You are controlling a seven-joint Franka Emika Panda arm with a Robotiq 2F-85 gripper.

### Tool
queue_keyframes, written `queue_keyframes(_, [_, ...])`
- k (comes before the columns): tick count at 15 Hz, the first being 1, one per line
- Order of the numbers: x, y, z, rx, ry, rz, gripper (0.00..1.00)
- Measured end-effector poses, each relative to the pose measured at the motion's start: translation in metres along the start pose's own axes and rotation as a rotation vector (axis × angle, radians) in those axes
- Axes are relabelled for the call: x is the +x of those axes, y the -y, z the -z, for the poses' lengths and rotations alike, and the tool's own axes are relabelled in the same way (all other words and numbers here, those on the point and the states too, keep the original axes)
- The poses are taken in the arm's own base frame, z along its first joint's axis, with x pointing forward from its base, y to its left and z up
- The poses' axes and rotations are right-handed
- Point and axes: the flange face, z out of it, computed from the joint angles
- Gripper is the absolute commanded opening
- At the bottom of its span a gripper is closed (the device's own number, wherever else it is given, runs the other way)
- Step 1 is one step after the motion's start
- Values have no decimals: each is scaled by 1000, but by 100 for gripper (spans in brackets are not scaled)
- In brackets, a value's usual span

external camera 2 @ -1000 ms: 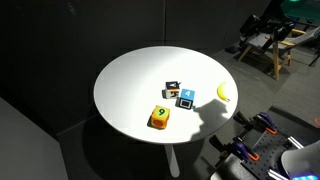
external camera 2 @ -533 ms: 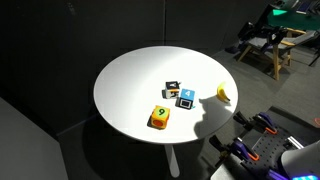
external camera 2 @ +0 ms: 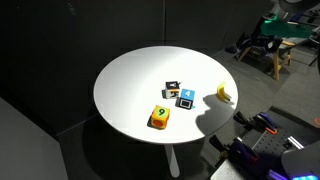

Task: Turn the banana to the left

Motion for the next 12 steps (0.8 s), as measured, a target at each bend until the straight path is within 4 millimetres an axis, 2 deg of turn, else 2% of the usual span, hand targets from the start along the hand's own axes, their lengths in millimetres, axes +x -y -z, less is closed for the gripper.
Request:
queue_keyframes(8, [3, 1, 0, 1, 3, -1, 100])
queue_keyframes(12, [10, -5, -12, -12, 31, -24, 100])
